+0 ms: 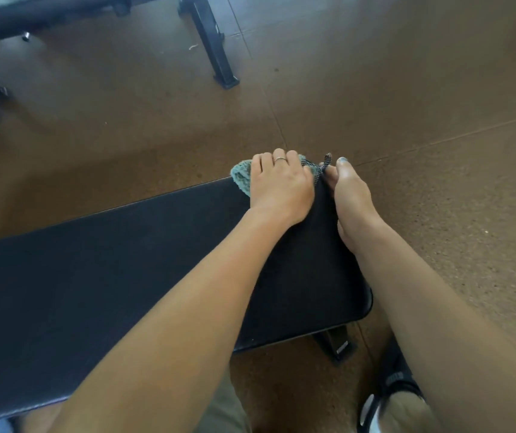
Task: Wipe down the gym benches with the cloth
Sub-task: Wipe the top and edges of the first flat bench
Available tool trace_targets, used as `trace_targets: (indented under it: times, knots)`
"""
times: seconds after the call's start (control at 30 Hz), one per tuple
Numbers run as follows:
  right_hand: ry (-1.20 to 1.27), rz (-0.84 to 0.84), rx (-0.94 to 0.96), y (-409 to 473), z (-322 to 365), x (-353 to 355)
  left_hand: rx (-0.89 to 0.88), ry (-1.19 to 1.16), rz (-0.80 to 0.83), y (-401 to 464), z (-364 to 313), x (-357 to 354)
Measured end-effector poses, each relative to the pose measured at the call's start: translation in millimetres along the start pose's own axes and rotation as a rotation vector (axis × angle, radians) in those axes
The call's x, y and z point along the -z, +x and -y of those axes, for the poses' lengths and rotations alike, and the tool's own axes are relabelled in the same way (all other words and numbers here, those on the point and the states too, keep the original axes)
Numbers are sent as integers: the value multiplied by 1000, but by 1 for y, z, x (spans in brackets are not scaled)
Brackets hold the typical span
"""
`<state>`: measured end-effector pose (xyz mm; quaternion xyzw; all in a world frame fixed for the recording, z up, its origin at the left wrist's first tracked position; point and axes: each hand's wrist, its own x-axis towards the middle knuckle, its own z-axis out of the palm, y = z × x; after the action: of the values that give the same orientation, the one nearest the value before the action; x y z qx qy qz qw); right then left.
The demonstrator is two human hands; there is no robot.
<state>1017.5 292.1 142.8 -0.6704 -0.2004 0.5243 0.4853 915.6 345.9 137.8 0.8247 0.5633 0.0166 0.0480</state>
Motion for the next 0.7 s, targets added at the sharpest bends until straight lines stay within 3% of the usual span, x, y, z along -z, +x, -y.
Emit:
trace_targets:
  times: [0.2,0.33,0.43,0.7]
  knots:
    - [62,51,-15,0,-3,11,-142,-148,9,-26,56,8]
    - [13,44,5,-1,-5,7,33,-126,37,-27,90,13]
    - [20,-15,25,2,-7,4,86,-36,52,-14,58,9]
    - [207,-115,-74,14,-11,6,-281,69,80,9,-34,3]
